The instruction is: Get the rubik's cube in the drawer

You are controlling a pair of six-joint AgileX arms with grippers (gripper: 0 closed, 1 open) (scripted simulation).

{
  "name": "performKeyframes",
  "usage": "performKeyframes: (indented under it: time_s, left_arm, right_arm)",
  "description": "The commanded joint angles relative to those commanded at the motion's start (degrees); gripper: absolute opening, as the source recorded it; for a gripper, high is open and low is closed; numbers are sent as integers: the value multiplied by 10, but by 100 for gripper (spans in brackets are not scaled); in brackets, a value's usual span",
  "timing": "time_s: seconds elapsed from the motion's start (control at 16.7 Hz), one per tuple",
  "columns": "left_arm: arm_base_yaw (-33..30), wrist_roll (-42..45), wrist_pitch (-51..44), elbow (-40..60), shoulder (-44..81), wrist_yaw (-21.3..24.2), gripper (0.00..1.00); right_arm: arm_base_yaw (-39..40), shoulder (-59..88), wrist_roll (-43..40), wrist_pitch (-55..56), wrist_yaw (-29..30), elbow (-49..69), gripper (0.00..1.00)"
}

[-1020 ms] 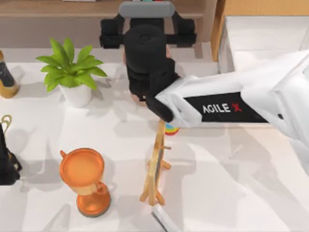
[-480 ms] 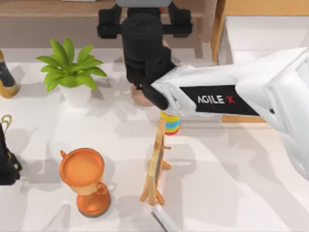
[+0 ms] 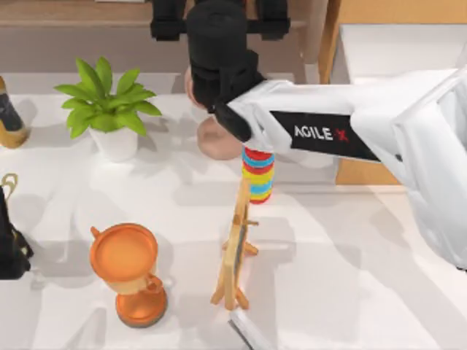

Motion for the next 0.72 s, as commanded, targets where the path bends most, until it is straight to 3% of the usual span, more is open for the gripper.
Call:
performKeyframes:
  time_s: [0.12,0.72]
  left_arm:
    - [0,0,0,0,0,0,100]
    - [0,0,0,0,0,0,100]
  right_arm:
    - [0,0,0,0,0,0,100]
    - [0,0,0,0,0,0,25]
